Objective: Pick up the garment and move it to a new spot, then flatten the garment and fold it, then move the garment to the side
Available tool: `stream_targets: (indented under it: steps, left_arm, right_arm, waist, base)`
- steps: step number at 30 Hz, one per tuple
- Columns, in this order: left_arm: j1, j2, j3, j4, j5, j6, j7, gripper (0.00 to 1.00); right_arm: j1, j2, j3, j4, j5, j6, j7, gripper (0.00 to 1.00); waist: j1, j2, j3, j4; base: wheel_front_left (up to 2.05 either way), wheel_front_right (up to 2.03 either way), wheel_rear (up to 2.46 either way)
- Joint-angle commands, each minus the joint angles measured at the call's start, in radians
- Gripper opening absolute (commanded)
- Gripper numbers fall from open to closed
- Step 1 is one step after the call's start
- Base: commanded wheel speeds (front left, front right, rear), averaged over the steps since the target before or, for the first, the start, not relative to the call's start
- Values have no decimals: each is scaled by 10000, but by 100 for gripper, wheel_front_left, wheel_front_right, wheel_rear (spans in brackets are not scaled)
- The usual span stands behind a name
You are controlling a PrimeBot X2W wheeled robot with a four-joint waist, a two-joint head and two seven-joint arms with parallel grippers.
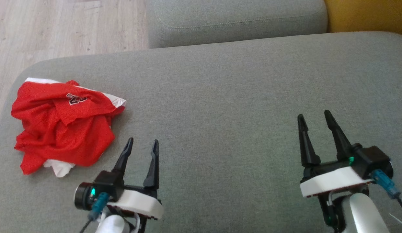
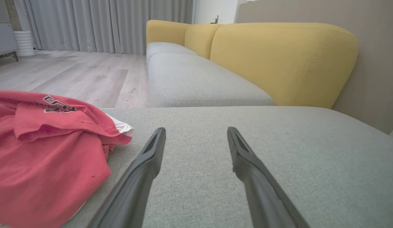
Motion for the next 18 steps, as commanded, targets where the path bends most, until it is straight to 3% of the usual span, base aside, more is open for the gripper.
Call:
stream_targets:
  steps: [1, 7, 18]
  left_arm:
    - [-611, 176, 22, -289, 370, 140, -190, 100]
    - [-611, 129, -91, -856, 350, 484, -366, 100]
    - [-142, -102, 461, -1101, 501, 274, -659, 100]
  right_arm:
    - [-501, -68, 250, -484, -425, -6, -202, 100]
    - [-449, -71, 400, -654, -473, -6, -379, 100]
    - [-184, -76, 281, -325, 685, -7, -672, 100]
  waist:
    - [0, 0, 8, 1]
    - [0, 0, 30, -14]
    - [0, 0, 48, -102]
  base:
    - [0, 0, 0]
    - [0, 0, 0]
    - [0, 0, 0]
